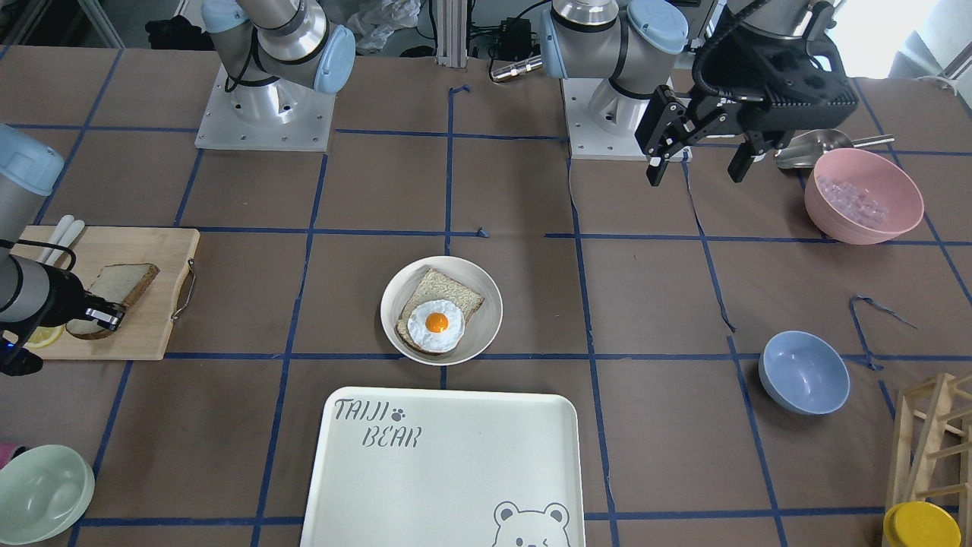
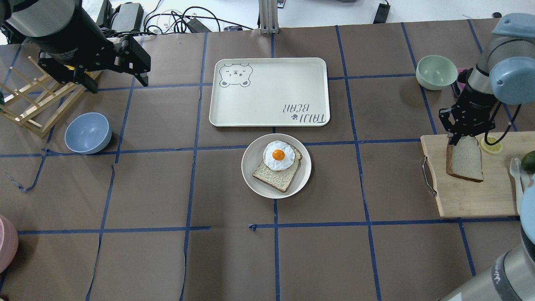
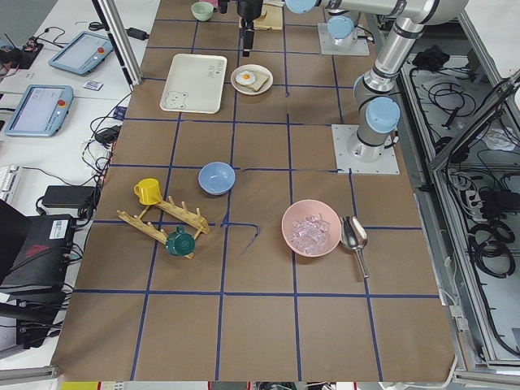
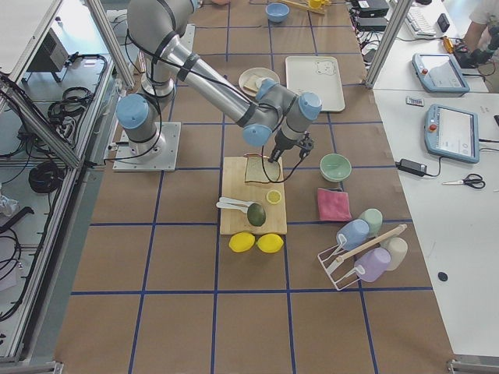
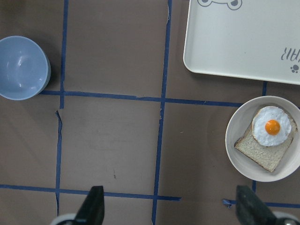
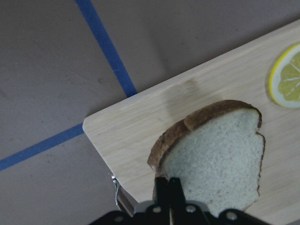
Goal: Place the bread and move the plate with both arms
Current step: 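Lower the right gripper and grasp the bread slice's crust edge, then lift the bread slice and carry it toward the white plate, then lower the bread onto the egg toast and open the right gripper, then raise the right gripper away while the left gripper reaches toward the plate, then grasp the white plate's rim with the left gripper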
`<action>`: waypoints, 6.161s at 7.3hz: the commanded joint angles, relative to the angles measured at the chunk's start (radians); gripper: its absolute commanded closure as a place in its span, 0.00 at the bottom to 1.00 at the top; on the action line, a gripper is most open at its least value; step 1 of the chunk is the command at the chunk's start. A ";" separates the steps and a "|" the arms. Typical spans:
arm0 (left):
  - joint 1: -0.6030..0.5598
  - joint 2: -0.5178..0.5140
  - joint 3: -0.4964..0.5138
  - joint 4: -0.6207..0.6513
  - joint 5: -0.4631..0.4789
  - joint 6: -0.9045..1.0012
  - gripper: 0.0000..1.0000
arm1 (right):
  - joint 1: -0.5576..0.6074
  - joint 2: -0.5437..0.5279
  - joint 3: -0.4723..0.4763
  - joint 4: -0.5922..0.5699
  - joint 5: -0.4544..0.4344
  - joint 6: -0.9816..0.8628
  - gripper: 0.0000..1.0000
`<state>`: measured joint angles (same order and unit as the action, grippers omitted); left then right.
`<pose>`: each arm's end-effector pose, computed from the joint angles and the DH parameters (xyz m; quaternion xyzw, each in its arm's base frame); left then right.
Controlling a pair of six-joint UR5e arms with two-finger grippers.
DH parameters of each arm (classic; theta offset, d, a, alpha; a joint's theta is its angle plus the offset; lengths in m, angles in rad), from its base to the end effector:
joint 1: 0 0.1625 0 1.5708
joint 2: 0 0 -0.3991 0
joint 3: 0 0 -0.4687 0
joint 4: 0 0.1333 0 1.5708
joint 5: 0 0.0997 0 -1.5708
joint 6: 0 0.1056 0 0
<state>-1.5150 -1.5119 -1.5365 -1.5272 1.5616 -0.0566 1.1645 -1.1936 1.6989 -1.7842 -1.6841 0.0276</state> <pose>-0.1030 -0.5630 0.5135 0.0557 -0.9961 0.0683 0.0046 -0.1345 -0.6197 0.1775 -0.2046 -0.9664 -0.1531 0.0277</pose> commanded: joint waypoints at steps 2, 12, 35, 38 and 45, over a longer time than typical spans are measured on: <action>0.073 -0.014 0.019 0.030 -0.006 -0.002 0.00 | 0.101 -0.084 -0.106 0.191 -0.002 0.015 1.00; 0.118 -0.042 0.030 -0.057 0.038 -0.012 0.00 | 0.699 0.057 -0.202 0.039 0.326 0.893 1.00; -0.098 -0.178 -0.006 -0.039 -0.027 -0.041 0.00 | 0.452 -0.257 -0.199 0.264 0.044 0.083 0.00; -0.200 -0.180 -0.265 0.255 -0.025 -0.271 0.00 | 0.452 -0.285 -0.194 0.239 0.060 0.080 0.00; -0.228 -0.338 -0.537 0.708 -0.179 -0.336 0.17 | 0.451 -0.319 -0.191 0.226 0.060 0.083 0.00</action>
<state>-1.7424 -1.8170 -2.0709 -0.8293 1.3945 -0.3913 1.6164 -1.5093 1.5085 -1.5585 -1.6245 0.1101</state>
